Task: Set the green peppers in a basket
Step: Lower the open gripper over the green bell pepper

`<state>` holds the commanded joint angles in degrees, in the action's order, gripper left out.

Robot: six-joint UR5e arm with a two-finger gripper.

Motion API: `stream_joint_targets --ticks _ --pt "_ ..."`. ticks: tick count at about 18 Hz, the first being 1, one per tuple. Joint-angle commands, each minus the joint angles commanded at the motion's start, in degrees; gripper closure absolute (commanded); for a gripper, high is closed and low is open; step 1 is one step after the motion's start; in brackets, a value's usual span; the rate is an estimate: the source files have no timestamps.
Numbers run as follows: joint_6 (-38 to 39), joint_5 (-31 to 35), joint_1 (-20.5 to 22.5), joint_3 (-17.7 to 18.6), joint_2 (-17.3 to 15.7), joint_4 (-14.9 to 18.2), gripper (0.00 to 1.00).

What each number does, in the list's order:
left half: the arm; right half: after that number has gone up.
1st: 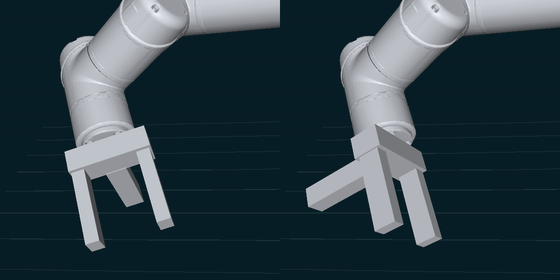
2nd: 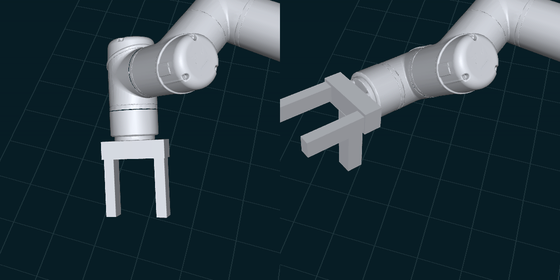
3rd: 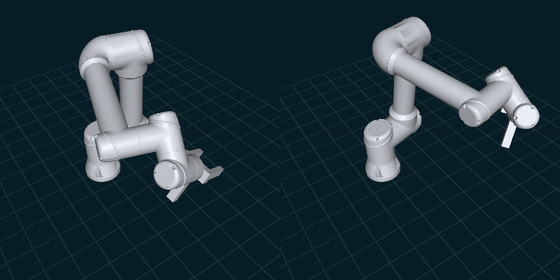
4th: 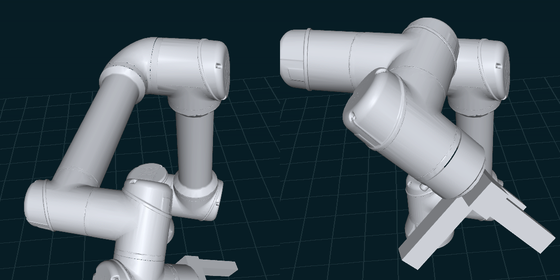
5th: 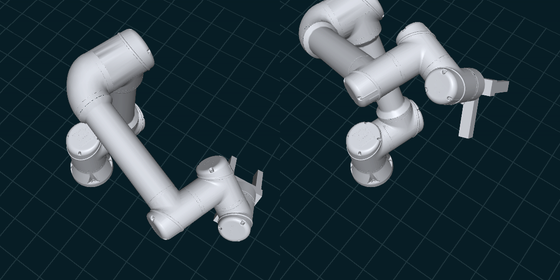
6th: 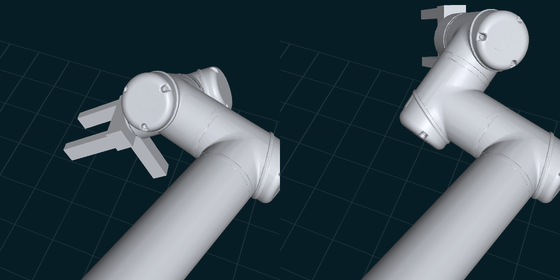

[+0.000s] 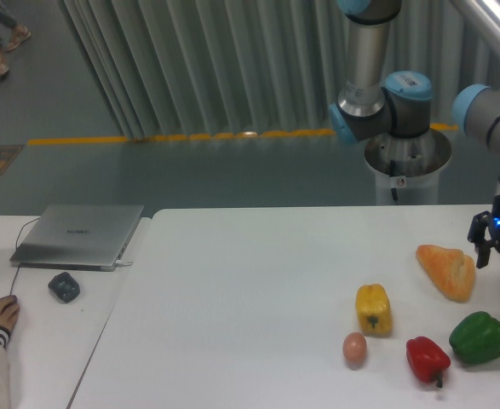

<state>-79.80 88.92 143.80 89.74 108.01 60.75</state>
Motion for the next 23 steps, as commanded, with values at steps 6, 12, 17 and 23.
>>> stream_joint_targets --ticks 6,12,17,23 --pt "0.43 6.61 -4.05 -1.05 2.90 -0.89 0.00" --pt "0.43 6.79 -4.75 -0.36 4.57 -0.63 0.00" --pt "0.52 6.96 -4.85 0.09 5.89 -0.54 0.00" --pt "0.43 6.88 -4.85 -0.35 6.77 -0.63 0.00"
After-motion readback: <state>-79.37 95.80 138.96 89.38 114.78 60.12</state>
